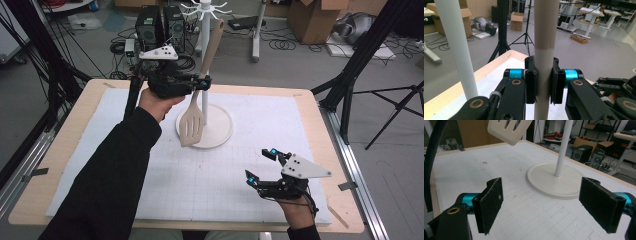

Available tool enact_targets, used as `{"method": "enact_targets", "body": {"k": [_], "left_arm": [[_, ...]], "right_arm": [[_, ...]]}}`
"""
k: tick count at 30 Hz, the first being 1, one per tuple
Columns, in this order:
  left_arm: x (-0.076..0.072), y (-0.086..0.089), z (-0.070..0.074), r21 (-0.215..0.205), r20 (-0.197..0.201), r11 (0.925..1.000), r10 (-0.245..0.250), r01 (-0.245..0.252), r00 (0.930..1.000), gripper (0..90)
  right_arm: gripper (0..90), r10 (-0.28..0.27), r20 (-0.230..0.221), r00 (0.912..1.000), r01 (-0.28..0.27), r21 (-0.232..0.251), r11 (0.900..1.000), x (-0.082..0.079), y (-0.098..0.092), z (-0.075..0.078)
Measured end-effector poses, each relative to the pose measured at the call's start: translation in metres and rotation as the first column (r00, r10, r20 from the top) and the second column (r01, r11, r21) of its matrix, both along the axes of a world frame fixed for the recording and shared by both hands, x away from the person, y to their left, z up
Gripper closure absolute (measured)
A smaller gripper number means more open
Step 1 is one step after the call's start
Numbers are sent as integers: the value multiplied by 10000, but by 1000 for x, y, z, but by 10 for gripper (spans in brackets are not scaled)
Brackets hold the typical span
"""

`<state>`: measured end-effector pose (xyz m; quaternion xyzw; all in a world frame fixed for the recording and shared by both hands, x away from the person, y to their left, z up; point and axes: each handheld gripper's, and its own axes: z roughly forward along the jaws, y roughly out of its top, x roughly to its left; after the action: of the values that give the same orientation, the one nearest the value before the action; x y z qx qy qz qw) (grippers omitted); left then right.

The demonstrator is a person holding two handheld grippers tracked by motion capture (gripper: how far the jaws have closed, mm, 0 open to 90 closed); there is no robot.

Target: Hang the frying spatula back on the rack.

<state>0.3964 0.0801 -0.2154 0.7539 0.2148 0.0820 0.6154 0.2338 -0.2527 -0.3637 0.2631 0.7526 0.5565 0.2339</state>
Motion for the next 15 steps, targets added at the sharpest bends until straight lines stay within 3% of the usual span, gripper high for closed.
{"method": "enact_targets", "body": {"k": [5, 15], "left_arm": [[6, -4, 1, -175, -134, 9998, 87, -89, 9999, 783], [18, -2, -2, -115, -505, 9987, 485, -492, 9975, 783]], "right_arm": [[185, 10, 2, 10000, -10, 91, 10000, -1, -1, 0], [185, 81, -48, 10000, -81, 116, 9999, -3, -2, 0]]}}
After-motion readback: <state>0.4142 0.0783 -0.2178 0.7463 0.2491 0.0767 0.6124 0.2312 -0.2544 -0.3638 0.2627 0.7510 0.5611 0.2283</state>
